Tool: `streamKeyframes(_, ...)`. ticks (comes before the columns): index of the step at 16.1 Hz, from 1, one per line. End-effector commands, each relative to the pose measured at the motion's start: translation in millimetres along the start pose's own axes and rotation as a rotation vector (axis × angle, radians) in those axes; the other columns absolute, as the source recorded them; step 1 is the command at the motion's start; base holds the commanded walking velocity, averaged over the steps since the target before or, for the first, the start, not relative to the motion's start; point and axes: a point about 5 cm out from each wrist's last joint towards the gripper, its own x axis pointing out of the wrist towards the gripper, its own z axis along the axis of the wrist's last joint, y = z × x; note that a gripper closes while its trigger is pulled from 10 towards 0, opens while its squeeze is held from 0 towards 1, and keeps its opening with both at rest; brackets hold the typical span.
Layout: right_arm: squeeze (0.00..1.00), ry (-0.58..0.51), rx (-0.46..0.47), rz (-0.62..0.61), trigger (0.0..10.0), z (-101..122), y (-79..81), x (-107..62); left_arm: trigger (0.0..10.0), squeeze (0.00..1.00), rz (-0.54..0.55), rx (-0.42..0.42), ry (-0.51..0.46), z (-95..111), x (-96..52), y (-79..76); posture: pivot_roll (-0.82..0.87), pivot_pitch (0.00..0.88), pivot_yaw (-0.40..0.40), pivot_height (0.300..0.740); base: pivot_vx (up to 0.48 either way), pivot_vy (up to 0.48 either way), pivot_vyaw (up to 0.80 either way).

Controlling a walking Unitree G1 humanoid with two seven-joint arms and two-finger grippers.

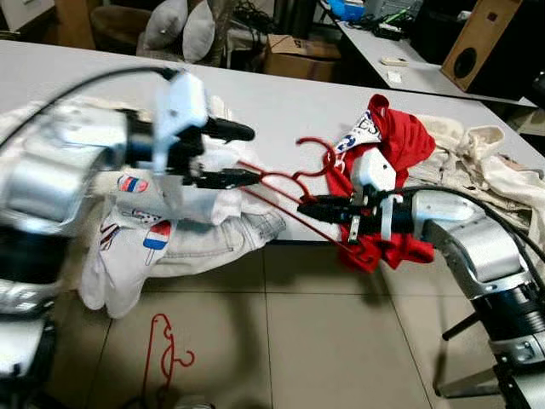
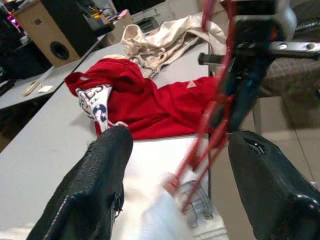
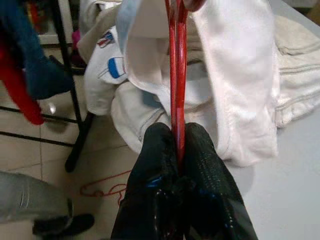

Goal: Hang hanger

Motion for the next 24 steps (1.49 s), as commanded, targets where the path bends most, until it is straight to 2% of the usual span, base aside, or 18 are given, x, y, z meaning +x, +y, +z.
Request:
streamKeyframes(1,0.00,0.009,-0.034,-0.013,10.0,3,-2.3,-3.7,10.0,0.00,0.008,0.057,-0.007,9,4.9,5.6,0.14,0.000,-0.131,0.740,0.000,0.000,0.00)
streamKeyframes(2,0.00,0.006,-0.034,-0.028,10.0,2,-4.3,-4.7,10.0,0.00,0.006,0.074,-0.017,12,7.5,12.8,0.14,0.000,-0.124,0.740,0.000,0.000,0.00)
streamKeyframes(4,0.00,0.006,-0.035,-0.037,10.0,1,-5.3,-5.6,10.0,0.00,-0.018,0.089,-0.002,12,5.5,16.0,0.14,0.000,-0.117,0.740,0.000,0.000,0.00)
streamKeyframes(6,0.00,0.006,-0.036,-0.037,10.0,-2,-4.9,-6.6,10.0,0.00,-0.050,0.089,-0.002,13,-5.0,22.5,0.14,0.000,-0.110,0.740,0.000,0.000,0.00)
streamKeyframes(8,0.00,0.006,-0.035,-0.037,10.0,-3,-4.8,-7.3,10.0,0.00,0.012,0.087,0.032,11,-16.4,35.1,0.14,0.000,-0.107,0.740,0.000,0.000,0.00)
streamKeyframes(10,0.00,0.010,-0.034,-0.048,10.0,-4,-6.1,-7.5,10.0,0.00,0.084,0.133,0.176,-3,-26.6,45.3,0.14,0.000,-0.105,0.740,0.000,0.000,0.00)
streamKeyframes(11,0.00,0.018,-0.023,-0.072,10.0,-6,-8.2,-7.2,10.0,0.00,0.116,0.109,0.151,-5,-28.0,46.7,0.14,0.000,-0.103,0.740,0.000,0.000,0.00)
streamKeyframes(13,0.00,0.045,0.037,-0.162,10.0,-13,-14.0,-5.0,10.0,0.00,0.139,0.095,0.132,-6,-32.6,40.4,0.13,0.000,-0.098,0.740,0.000,0.000,0.00)
streamKeyframes(15,0.00,0.034,0.084,-0.197,10.0,-16,-12.9,-2.2,10.0,0.00,0.186,0.058,0.065,-4,-33.1,34.5,0.13,0.000,-0.099,0.740,0.000,0.000,0.00)
streamKeyframes(17,0.00,0.009,0.172,-0.260,10.0,-21,-12.8,3.2,10.0,0.00,0.302,0.022,0.086,-14,-31.5,28.3,0.13,0.000,-0.101,0.740,0.000,0.000,0.00)
streamKeyframes(19,0.00,-0.012,0.284,-0.304,10.0,-31,-8.2,12.5,10.0,0.00,0.454,-0.039,0.093,-29,-22.1,12.8,0.14,0.000,-0.113,0.740,0.000,0.000,0.00)
streamKeyframes(20,0.00,-0.015,0.309,-0.313,10.0,-33,-7.2,15.0,10.0,0.00,0.484,-0.045,0.100,-31,-19.8,9.2,0.14,0.000,-0.115,0.740,0.000,0.000,0.00)
streamKeyframes(21,0.00,-0.018,0.349,-0.327,10.0,-36,-5.3,20.0,10.0,0.00,0.575,-0.054,0.119,-34,-16.6,4.5,0.14,0.000,-0.121,0.740,0.000,0.000,0.00)
streamKeyframes(23,0.00,-0.018,0.370,-0.327,10.0,-36,-2.5,24.8,10.0,0.00,0.655,-0.050,0.162,-39,-15.8,1.5,0.14,0.000,-0.124,0.740,0.000,0.000,0.00)
streamKeyframes(24,0.00,-0.015,0.375,-0.320,10.0,-35,-0.1,28.1,10.0,0.00,0.708,-0.077,0.160,-40,-14.1,-2.4,0.14,0.000,-0.124,0.740,0.000,0.000,0.00)
